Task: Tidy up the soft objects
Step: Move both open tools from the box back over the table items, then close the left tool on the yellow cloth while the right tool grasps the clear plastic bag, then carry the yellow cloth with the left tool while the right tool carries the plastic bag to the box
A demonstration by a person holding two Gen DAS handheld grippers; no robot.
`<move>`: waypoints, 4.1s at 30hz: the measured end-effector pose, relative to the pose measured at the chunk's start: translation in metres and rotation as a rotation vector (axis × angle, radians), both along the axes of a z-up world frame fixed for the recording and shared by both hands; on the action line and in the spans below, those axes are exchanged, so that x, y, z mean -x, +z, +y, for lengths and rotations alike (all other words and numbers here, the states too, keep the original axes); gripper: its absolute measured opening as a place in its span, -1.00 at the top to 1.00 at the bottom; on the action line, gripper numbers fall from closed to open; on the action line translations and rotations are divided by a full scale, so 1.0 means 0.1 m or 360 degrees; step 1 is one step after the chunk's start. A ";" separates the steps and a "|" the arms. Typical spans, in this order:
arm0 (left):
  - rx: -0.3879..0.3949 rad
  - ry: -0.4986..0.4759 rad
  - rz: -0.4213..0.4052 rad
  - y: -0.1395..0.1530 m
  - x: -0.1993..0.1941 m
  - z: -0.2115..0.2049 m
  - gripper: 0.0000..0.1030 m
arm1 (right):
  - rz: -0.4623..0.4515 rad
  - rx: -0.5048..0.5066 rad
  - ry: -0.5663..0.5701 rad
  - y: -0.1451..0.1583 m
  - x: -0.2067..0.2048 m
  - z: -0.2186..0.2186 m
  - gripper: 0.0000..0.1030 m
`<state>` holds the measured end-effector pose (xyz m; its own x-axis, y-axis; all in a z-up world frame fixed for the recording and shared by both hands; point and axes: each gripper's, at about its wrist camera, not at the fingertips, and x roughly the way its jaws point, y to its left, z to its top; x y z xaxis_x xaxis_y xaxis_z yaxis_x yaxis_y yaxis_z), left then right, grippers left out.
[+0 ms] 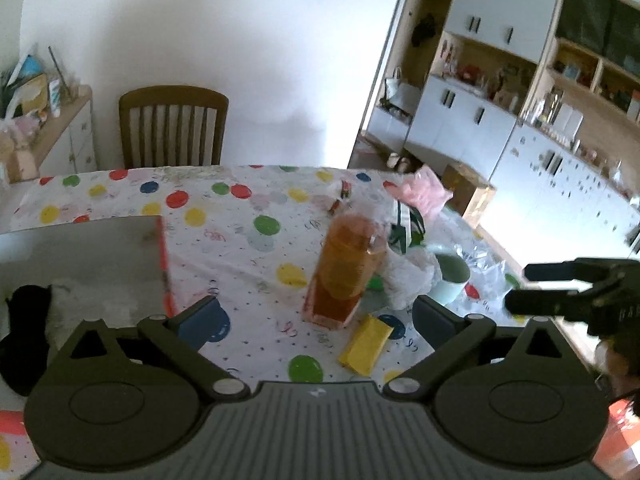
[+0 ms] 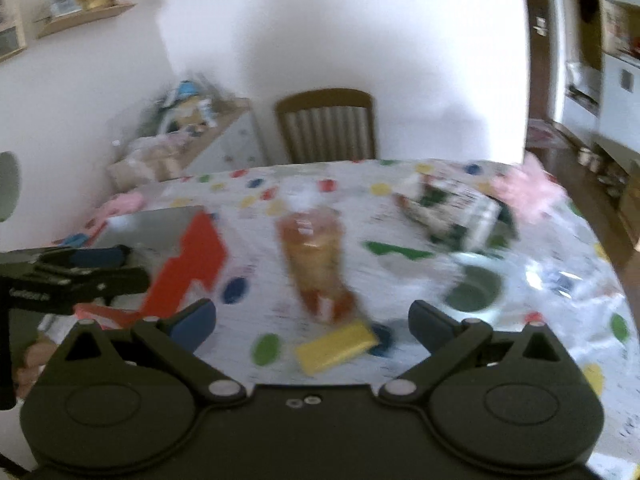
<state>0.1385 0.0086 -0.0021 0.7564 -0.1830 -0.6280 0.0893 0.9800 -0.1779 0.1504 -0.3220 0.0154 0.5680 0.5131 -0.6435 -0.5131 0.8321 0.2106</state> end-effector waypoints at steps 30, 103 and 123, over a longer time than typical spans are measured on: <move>-0.0252 0.0001 0.0277 -1.17 -0.90 -1.33 -0.99 | 0.0040 0.0286 -0.0094 -0.85 -1.64 -1.44 -0.67; -0.0079 0.0118 0.0405 -1.31 -0.64 -1.11 0.25 | 0.0217 0.0178 -0.0056 -0.76 -0.67 -1.21 0.57; 0.0196 0.0114 0.0249 -0.74 -0.21 -0.28 0.34 | 0.0097 0.0146 0.0143 -0.26 -0.08 -0.03 0.57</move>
